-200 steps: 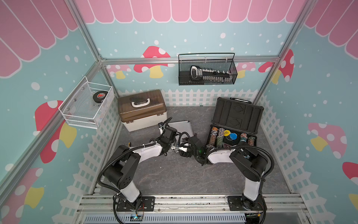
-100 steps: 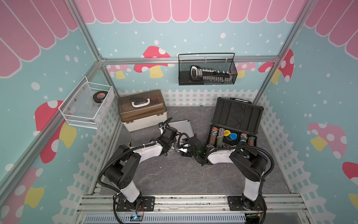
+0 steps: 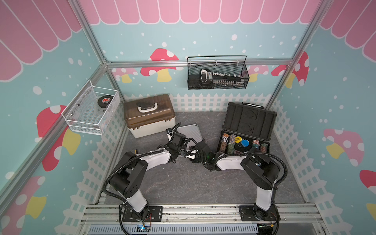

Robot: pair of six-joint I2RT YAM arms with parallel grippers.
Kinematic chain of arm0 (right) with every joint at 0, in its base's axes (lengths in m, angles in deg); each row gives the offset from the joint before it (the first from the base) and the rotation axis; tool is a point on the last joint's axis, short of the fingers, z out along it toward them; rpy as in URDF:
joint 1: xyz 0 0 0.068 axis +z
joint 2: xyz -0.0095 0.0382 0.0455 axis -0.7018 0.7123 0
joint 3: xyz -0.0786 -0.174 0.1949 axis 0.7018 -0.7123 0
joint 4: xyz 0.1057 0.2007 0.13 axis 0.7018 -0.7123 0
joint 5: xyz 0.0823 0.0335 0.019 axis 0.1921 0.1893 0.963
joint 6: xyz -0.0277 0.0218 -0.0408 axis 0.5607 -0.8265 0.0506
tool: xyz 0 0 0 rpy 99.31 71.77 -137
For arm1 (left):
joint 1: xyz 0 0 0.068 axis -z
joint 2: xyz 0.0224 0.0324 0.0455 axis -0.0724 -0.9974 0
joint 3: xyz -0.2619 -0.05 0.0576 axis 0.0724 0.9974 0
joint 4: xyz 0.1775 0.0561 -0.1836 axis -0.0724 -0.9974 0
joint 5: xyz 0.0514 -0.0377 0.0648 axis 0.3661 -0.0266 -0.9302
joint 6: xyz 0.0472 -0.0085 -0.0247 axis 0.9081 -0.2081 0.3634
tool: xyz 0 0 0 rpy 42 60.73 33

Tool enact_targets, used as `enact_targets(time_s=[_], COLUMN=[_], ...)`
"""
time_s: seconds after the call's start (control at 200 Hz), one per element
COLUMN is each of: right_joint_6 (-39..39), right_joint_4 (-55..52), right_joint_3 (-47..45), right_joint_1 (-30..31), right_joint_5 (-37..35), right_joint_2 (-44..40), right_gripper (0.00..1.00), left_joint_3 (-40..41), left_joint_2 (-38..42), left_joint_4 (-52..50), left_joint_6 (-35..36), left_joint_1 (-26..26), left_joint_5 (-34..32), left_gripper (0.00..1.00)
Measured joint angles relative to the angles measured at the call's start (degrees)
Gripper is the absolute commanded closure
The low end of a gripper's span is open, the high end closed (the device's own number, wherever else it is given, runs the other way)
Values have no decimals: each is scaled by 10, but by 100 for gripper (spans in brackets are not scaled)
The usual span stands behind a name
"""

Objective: Close the poker set cases
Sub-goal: Fasten the fastener on the poker set case.

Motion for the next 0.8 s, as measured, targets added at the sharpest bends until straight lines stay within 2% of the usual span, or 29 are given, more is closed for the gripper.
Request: enact_targets(time_s=[0.565,0.8], right_joint_6=[31,33], right_joint_4=[-90,-103], right_joint_3=[66,76], right_joint_1=[-12,-16], right_joint_5=[42,60], right_joint_2=[11,12], right_gripper=[76,81], left_joint_3=[0,0], left_joint_2=[0,1], left_joint_4=[-3,-7], left_joint_6=[0,0], left_joint_1=[-11,-12], left_joint_5=[-5,-9], left_gripper=[100,100])
